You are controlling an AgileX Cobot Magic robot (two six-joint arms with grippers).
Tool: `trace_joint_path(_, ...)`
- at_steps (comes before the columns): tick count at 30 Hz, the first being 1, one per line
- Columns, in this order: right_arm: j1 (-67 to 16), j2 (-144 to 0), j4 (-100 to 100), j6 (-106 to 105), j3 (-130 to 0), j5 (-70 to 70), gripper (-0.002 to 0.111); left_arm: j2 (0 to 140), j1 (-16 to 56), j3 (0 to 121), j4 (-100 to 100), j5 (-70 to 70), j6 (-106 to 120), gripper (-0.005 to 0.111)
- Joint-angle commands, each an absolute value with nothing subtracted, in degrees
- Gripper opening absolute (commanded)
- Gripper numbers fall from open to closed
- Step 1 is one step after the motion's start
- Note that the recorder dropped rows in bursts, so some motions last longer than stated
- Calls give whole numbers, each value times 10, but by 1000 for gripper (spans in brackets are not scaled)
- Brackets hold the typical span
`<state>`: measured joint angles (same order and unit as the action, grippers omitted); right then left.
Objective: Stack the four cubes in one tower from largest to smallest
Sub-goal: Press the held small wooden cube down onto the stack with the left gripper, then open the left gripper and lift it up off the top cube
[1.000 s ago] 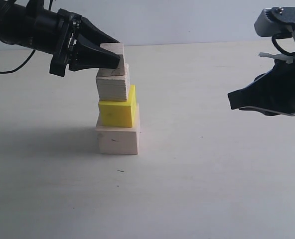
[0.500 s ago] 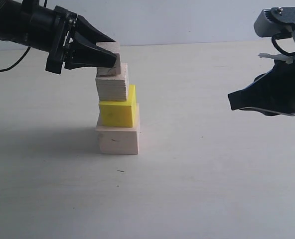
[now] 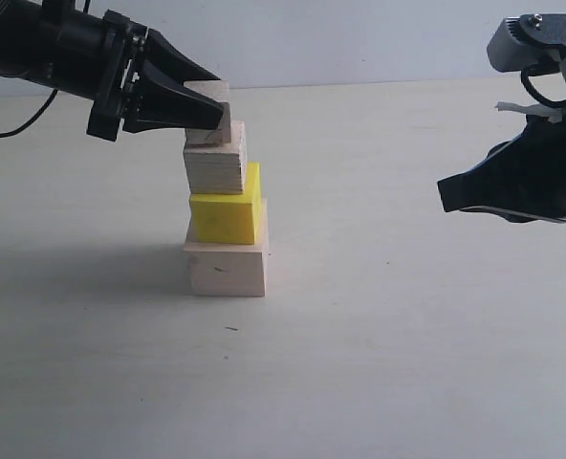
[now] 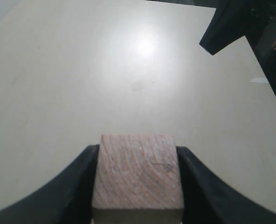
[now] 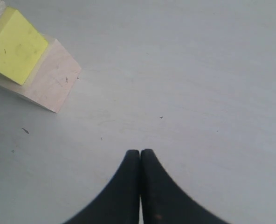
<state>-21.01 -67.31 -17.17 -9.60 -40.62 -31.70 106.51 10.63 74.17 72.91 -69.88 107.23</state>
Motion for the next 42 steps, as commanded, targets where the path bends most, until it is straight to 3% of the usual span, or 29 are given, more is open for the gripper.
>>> trace_joint_path(1, -210, -671, -173, -101, -404, -312, 0, 1069, 109, 740, 738, -700, 1067, 46)
trace_joint_path(6, -210, -671, -173, -101, -404, -312, 0, 1071, 109, 740, 738, -700, 1068, 49)
trace_joint_path(11, -210, -671, -173, -101, -404, -312, 0, 1071, 109, 740, 761, -700, 1064, 69)
trace_joint_path(13, -210, -671, -173, -101, -404, -312, 0, 1072, 109, 740, 761, -700, 1062, 72)
trace_joint_path(42, -210, -671, -174, -101, -404, -311, 0, 989, 108, 740, 812, -700, 1046, 70)
